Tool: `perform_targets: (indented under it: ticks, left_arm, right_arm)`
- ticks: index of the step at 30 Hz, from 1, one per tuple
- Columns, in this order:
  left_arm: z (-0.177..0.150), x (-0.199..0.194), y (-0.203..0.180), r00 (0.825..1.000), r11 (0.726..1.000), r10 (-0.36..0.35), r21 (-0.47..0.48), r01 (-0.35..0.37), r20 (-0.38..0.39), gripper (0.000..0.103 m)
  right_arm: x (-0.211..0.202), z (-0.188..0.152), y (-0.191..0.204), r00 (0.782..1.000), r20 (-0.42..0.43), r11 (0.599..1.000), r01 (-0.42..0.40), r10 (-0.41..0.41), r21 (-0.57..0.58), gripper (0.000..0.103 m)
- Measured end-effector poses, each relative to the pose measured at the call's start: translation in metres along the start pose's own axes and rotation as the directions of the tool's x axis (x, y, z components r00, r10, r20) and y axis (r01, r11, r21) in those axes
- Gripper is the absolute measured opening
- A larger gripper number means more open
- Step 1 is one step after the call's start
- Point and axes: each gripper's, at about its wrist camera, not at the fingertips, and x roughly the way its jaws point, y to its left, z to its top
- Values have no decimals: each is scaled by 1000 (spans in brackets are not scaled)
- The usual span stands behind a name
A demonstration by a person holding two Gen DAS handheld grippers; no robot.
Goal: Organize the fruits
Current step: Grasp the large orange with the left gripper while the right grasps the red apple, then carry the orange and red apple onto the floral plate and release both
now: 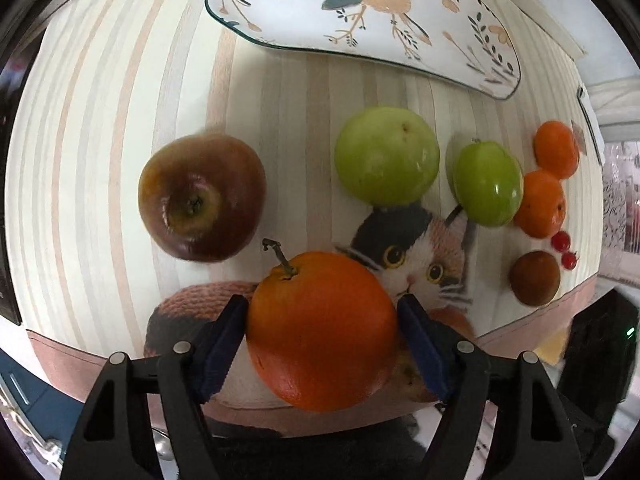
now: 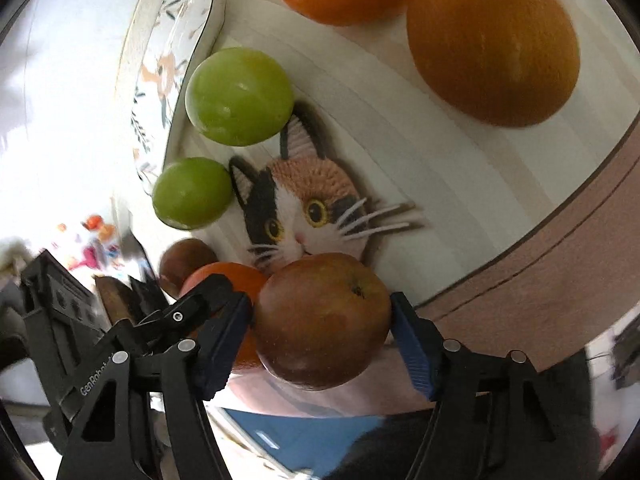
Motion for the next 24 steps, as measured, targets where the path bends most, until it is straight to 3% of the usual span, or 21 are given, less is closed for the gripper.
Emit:
perform_targets:
  ticks: [3,5,7,10,16,24]
  left_arm:
    - [-5,0,-8,1000,999,20,29,-21,1,77]
    - [-4,5,-17,999,998,47,43,-47,-3,77]
    - [-5,12,-25,997,996,75,49,-74,-9,78]
    - [5,25,-31,994,994,99,49,-97,-41,78]
    - [3,48,-31,992,998,63,-6,-64,-107,78]
    - [-10,45,-47,994,995,100,-25,-101,-31,76]
  right_arm:
    - [-11,3,20,982,43,965,188,-183,-184,72]
    - [-16,2,35,949,107,901,315,-296,-298,72]
    - [-17,2,44,921,146,841,389,-361,-377,72]
    - [-16,6,48,926,137,837,377,-352,-396,72]
    - [-19,17,45,941,132,871,338,-311,-358,72]
    - [-12,27,41,949,113,881,316,-296,-351,72]
